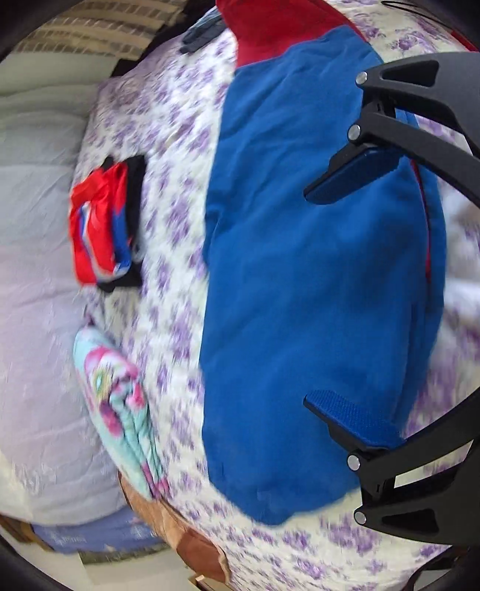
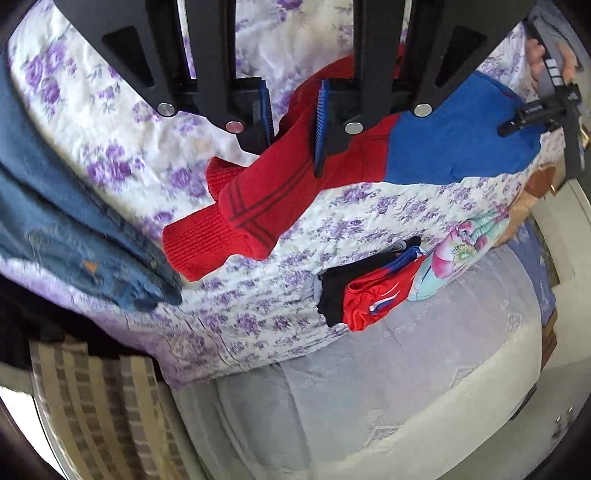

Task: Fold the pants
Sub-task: 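Lift the red legs with the right tool and fold them over the blue waist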

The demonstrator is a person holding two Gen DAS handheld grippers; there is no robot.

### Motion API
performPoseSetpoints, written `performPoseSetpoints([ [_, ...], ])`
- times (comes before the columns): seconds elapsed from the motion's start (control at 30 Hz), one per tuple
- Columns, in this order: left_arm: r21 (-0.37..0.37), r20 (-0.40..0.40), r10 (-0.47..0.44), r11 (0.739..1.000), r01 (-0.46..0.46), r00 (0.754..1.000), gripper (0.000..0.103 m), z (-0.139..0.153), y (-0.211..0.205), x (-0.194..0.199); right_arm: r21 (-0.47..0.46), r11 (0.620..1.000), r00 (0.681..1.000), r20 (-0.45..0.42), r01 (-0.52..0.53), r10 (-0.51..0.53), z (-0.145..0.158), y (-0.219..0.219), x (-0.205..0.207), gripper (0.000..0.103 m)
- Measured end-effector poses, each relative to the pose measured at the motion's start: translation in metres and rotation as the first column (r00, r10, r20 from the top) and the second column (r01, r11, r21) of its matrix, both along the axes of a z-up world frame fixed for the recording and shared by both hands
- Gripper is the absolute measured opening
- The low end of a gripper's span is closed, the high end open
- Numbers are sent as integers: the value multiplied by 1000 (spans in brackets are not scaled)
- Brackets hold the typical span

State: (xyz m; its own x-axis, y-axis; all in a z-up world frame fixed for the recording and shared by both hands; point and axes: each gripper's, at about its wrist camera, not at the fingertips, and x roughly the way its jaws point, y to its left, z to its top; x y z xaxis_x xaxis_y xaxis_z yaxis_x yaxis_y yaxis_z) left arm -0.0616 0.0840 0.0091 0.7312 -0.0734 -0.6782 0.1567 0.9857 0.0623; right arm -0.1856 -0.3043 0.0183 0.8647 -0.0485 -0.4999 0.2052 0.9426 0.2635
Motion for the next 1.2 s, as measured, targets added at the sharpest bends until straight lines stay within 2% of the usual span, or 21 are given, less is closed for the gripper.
performPoseSetpoints([
  [0.13, -44, 31, 113, 993, -112, 993, 99, 14, 51, 3, -184, 979, 995, 26, -88, 94, 30, 52, 18, 19],
  [0.23, -98, 33, 194, 977, -190, 980, 99, 18, 88, 3, -316, 926, 975, 15, -207, 223, 40, 108, 33, 19],
  [0.3, -119, 27, 228, 967, -224, 973, 99, 17, 106, 2, -400, 866, 949, -28, -299, 315, 36, 151, 43, 19],
  [0.37, -127, 18, 255, 960, -251, 967, 99, 14, 119, 1, -470, 776, 903, -140, -421, 405, 16, 194, 59, 19],
  [0.43, -131, 10, 266, 956, -262, 964, 99, 11, 127, -1, -462, 710, 847, -259, -531, 465, -9, 222, 71, 23],
  [0.47, -134, 8, 268, 955, -265, 963, 99, 10, 129, -2, -452, 697, 830, -291, -557, 475, -16, 228, 72, 24],
  [0.53, -132, 13, 269, 955, -265, 963, 99, 9, 132, -4, -442, 706, 832, -261, -553, 489, -11, 225, 63, 29],
  [0.57, -129, 15, 270, 955, -266, 963, 99, 8, 133, -4, -394, 732, 831, -239, -556, 502, -2, 217, 60, 33],
  [0.63, -139, 5, 273, 953, -270, 962, 99, 5, 135, 0, -268, 791, 835, -172, -550, 522, 19, 196, 54, 47],
  [0.73, -154, -12, 266, 952, -265, 964, 99, -2, 133, 4, -138, 847, 859, -84, -513, 506, 39, 171, 56, 47],
  [0.8, -143, -24, 259, 955, -259, 966, 99, -6, 130, 5, -144, 881, 893, -91, -451, 442, 38, 167, 67, 43],
  [0.83, -135, -27, 257, 957, -258, 966, 99, -7, 129, 5, -148, 889, 901, -109, -433, 420, 32, 168, 73, 36],
  [0.87, -129, -27, 258, 957, -259, 966, 99, -8, 128, 5, -134, 889, 896, -135, -439, 422, 24, 170, 80, 34],
  [0.93, -129, -29, 262, 956, -263, 965, 99, -7, 130, 5, -92, 879, 869, -227, -468, 439, 1, 180, 100, 33],
  [1.0, -139, -45, 272, 951, -275, 961, 99, -8, 136, 8, -17, 865, 822, -320, -501, 470, -26, 185, 115, 35],
  [1.1, -167, -91, 279, 942, -291, 956, 99, -12, 148, 15, 10, 867, 827, -295, -497, 478, -22, 179, 112, 35],
  [1.17, -198, -131, 278, 933, -300, 952, 99, -15, 157, 22, 16, 878, 854, -228, -478, 468, -11, 170, 100, 37],
  [1.2, -209, -142, 276, 930, -302, 951, 99, -16, 159, 23, 18, 883, 868, -174, -470, 465, -4, 164, 91, 48],
])
